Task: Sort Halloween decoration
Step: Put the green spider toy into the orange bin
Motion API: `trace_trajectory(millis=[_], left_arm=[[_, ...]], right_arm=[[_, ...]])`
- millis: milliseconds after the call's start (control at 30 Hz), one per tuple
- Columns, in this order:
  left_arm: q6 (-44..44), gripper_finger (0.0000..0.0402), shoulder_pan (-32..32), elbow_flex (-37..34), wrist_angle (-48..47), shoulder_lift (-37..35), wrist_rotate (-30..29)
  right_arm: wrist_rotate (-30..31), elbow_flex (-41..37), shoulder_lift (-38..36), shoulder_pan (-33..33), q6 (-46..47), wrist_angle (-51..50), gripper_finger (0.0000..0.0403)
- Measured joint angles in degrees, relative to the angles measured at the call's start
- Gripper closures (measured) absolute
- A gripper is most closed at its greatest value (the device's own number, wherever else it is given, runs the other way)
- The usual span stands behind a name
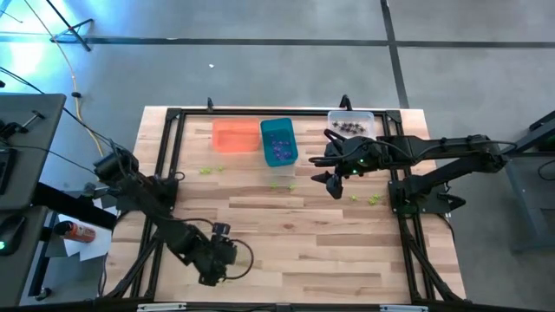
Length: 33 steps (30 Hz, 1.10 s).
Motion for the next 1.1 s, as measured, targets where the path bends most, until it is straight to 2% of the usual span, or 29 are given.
trace_trajectory(millis=[200,300,433,567,733,933,1100], left_arm=[[-2.06,0.0229,0.2,-2.53,-2.18,-0.23,0.07],[-2.31,0.0229,-0.44,-4.88,2.88,-0.53,0.26],[1.47,0.0229,-0.85,-7.68,7.3,0.18,2.29],[0.93,0.0229,0.48,-9.39,6.03,0.44,1.76],[-0.15,0.0229,1.93,-9.49,7.69,0.37,0.32],[5.08,0.0229,1.59,-9.49,7.12,0.61,4.17],[6.58,0.0229,1.52,-9.49,6.46,0.61,1.4]], right_arm=[[0.15,0.0,0.83,0.0,-0.01,0.12,0.0176],[0.15,0.0,1.71,0.0,0.02,-0.12,0.0176],[0.13,0.0,3.27,0.13,0.79,-0.2,0.0176],[0.08,0.0,4.16,1.2,2.0,-0.18,0.0176],[-0.03,0.0,4.71,2.95,1.17,-0.47,0.0176],[-0.02,0.0,4.83,3.78,0.71,-0.55,0.0176],[0.04,0.0,4.83,3.78,0.56,-0.57,0.0176]])
